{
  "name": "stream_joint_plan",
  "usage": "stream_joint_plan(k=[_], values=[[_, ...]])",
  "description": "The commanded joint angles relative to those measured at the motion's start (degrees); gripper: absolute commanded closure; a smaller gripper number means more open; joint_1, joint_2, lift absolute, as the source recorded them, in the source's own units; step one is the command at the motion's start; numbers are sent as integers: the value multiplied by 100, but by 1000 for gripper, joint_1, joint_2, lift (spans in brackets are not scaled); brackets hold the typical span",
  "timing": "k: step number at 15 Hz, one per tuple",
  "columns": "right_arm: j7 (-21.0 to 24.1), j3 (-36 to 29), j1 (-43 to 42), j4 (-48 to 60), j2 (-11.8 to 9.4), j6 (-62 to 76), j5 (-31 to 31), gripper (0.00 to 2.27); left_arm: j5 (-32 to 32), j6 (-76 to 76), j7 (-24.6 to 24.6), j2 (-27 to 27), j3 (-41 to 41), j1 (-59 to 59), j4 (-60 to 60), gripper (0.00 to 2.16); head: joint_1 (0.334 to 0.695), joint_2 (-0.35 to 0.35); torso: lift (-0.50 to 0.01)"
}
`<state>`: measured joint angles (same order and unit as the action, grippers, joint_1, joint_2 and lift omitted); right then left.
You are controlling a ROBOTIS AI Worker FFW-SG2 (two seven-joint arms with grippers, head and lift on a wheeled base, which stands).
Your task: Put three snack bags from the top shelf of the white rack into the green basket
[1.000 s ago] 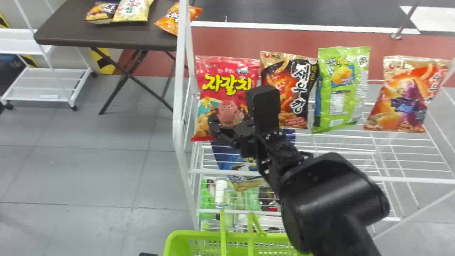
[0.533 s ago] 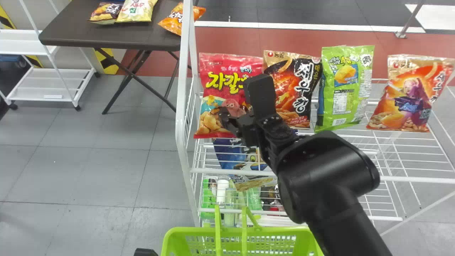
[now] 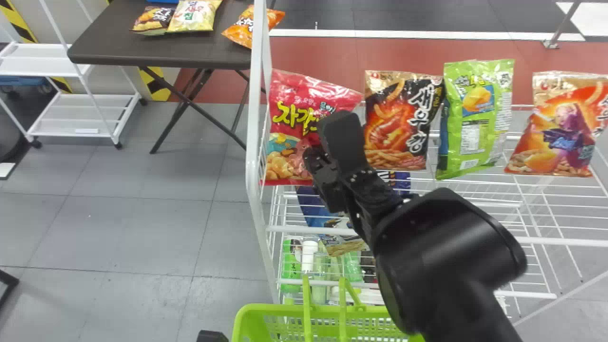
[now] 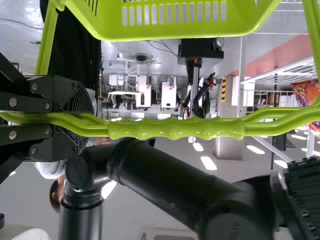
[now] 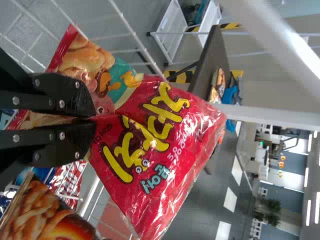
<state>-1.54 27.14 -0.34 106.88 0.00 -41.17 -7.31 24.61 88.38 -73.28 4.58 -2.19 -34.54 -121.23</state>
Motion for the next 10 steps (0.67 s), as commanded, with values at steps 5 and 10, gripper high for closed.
stream_joint_plan(k=[5,10], values=[[-145,-244,676,1011,-457,-45,37,2051,-9,0,85,8,148,-9,-76,2145,695,17,0],[-171,-429,1765,2478,-958,-186,-236,2047,-18,0,120,8,34,0,-76,2145,695,-58,0]])
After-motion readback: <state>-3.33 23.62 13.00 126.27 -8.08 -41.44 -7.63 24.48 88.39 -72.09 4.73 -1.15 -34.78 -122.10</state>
